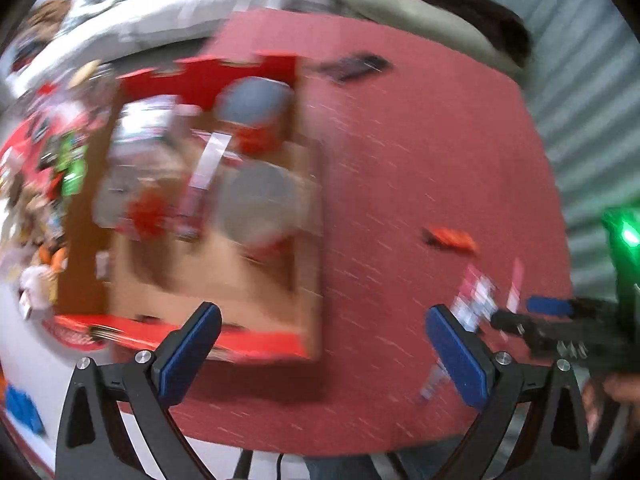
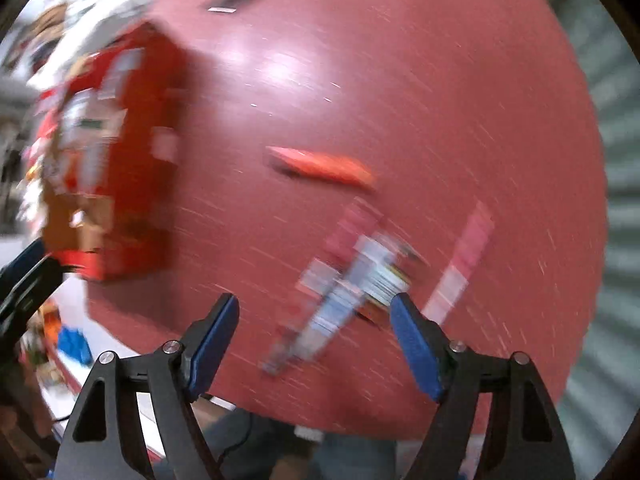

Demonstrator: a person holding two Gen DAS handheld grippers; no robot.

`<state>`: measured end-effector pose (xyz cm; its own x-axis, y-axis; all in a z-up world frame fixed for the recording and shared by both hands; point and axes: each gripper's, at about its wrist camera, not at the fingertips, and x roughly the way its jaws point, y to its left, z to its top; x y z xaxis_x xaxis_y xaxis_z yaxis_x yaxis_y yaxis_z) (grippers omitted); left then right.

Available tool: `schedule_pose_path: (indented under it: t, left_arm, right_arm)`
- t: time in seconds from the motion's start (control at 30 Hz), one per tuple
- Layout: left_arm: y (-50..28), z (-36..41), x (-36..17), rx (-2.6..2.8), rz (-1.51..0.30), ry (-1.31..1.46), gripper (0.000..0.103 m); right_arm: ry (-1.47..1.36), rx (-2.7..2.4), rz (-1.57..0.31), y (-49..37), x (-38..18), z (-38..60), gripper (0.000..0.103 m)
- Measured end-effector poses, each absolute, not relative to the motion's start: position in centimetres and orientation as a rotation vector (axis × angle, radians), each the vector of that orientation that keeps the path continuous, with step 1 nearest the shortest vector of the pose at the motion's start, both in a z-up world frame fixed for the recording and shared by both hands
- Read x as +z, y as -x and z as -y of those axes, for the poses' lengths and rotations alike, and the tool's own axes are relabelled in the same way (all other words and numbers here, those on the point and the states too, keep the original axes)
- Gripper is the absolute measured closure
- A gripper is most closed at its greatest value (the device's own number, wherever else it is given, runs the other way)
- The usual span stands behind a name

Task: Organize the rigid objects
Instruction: 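Bring both tools back over the remaining pens on the table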

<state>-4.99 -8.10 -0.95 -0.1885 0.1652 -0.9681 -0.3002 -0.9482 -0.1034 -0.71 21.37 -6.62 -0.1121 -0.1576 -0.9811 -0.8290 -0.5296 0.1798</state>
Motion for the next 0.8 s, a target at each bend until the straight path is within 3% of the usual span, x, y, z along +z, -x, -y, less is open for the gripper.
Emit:
schedule_pose_path:
  t: [0.27, 0.8]
  left_arm:
    - [1.5, -0.9, -7.5, 2.059, -0.533, 1.849, 0.0]
    - [4.7, -8.2, -12.2, 2.032, -0.579, 1.818, 0.0]
  right_arm:
    - [1.579, 1.497, -1.273, -9.0, -9.2, -21.7, 0.022]
    - [1.579, 1.585, -1.285, -12.6, -8.9, -20.7, 0.022]
